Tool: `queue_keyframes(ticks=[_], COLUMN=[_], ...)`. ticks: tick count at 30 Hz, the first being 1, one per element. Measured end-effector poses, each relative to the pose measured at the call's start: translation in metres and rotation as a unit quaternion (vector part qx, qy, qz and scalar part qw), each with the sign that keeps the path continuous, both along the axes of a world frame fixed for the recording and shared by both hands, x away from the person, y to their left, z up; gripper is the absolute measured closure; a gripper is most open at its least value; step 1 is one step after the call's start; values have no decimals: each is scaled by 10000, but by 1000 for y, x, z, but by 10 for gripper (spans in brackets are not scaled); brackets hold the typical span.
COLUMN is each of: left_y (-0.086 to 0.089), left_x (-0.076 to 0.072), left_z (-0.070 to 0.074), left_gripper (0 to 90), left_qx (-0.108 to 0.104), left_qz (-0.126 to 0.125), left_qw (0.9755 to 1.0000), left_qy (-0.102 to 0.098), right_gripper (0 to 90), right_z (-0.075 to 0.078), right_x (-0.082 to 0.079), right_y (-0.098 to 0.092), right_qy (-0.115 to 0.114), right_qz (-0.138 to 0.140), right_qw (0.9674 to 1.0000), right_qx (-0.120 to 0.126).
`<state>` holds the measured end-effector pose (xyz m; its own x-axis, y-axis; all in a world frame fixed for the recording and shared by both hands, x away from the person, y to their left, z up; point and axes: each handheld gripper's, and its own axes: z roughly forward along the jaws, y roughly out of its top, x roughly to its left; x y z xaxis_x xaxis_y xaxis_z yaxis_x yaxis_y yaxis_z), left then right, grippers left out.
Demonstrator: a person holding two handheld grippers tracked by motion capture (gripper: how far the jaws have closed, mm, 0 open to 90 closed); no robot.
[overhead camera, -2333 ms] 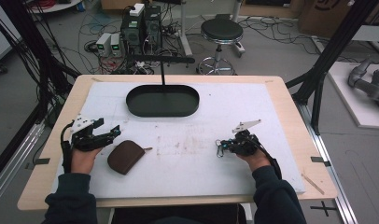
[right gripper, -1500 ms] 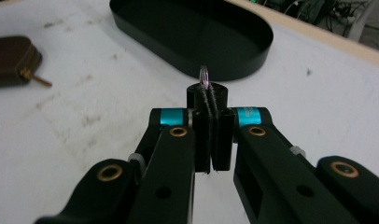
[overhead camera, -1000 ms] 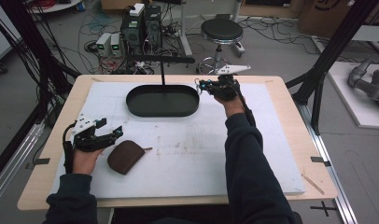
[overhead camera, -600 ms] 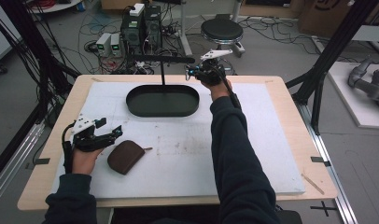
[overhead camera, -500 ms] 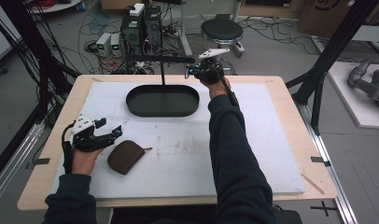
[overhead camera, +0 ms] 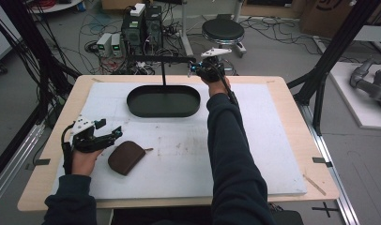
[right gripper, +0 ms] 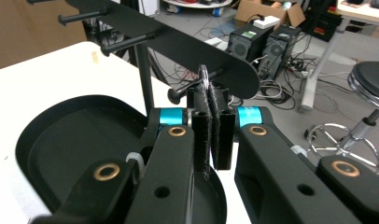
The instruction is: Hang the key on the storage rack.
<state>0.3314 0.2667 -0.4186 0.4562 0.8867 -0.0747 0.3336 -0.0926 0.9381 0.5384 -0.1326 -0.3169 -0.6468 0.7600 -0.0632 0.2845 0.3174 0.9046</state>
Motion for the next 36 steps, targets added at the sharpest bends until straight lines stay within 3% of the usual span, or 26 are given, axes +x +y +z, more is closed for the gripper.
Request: queue_keyframes(ticks=[4,5,7,12,13,16,19,20,22,23,25,26,32,36], left_y=[0,1,1,2,2,2,3,3,3,3,3,3,4,4], left_x=[0,0,0,0,0,0,0,0,1,2,3,3,2,0], left_z=[0,0,0,0,0,0,1,1,0,-1,-2,-2,1,2], left_gripper=[258,258,258,258,258,258,258,257,247,235,228,223,211,212], left_qx=[7,4,-6,-41,-73,-103,-154,-154,-174,-156,-138,-138,-104,-93], left_qz=[4,2,8,16,26,30,64,64,31,21,9,9,52,53], left_qw=[10000,10000,10000,10000,10000,9999,9999,9999,9998,9997,9997,9997,9999,9999], left_qy=[8,11,0,20,24,32,32,32,131,167,225,225,53,-10], right_gripper=[736,679,645,477,461,405,396,396,349,291,258,239,217,214], right_z=[1,2,5,12,13,14,12,12,6,4,-5,-8,-49,-72], right_x=[0,0,-2,-17,-22,-34,-56,-56,-77,-82,-97,-104,-153,-169], right_y=[-4,-7,-15,-38,-44,-65,-86,-86,-110,-117,-130,-135,-155,-161], right_qy=[36,50,91,-4,-31,319,222,222,195,367,404,562,414,476], right_qz=[-279,-349,-383,-466,-461,-234,-107,-107,-118,-140,-210,-244,-114,-188], right_qw=[9996,9993,9989,9988,9988,9992,9997,9997,9997,9991,9986,9972,9965,9964], right_qx=[15,99,267,146,132,83,15,15,-79,-176,-271,-436,-715,-675])
